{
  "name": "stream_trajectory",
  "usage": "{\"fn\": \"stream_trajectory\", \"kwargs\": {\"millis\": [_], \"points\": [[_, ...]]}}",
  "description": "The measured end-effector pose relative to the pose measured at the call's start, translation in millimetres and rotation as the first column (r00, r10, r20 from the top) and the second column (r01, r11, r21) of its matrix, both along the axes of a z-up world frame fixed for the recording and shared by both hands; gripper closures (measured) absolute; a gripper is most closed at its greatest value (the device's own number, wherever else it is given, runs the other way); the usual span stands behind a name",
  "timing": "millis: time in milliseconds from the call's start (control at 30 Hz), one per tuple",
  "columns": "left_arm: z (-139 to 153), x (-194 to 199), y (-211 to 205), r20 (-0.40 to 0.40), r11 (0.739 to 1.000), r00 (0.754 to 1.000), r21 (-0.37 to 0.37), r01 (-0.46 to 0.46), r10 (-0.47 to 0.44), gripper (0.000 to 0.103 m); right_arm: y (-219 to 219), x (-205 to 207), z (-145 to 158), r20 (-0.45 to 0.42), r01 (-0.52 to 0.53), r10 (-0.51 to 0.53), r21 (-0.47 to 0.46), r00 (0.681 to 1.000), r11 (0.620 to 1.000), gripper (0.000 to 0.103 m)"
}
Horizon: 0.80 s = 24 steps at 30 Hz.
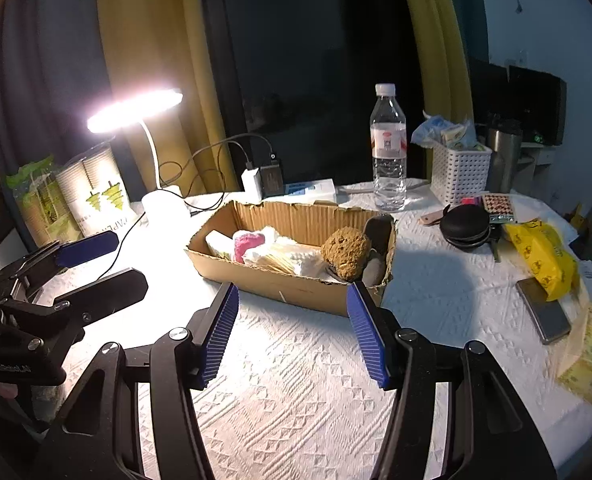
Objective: Organize soft objects
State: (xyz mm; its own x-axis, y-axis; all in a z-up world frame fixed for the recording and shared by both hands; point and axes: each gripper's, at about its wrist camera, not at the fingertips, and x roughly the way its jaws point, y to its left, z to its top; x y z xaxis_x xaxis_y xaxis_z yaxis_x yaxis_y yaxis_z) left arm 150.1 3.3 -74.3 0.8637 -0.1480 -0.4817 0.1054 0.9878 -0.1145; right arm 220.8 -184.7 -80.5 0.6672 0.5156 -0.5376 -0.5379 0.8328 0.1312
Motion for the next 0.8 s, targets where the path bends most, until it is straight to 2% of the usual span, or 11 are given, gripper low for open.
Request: {"fn": "stream_trajectory", "kwargs": {"millis": [300, 800], "points": [[17.3, -32.1, -5.2, 0.056, 1.000, 0.998, 0.010, 0.012, -0.012, 0.015, -5.4, -31.3, 16.6, 0.054, 0.006, -0.006, 0.002, 0.999, 1.000, 0.043], [62.2, -80.1, -15.0, 0.168, 1.000, 0.986, 0.023, 0.006, -0.010, 0.015, -28.3, -89.2, 64.2, 0.198, 0.036, -0.042, 0.036, 0.979, 0.999, 0.043]]}}
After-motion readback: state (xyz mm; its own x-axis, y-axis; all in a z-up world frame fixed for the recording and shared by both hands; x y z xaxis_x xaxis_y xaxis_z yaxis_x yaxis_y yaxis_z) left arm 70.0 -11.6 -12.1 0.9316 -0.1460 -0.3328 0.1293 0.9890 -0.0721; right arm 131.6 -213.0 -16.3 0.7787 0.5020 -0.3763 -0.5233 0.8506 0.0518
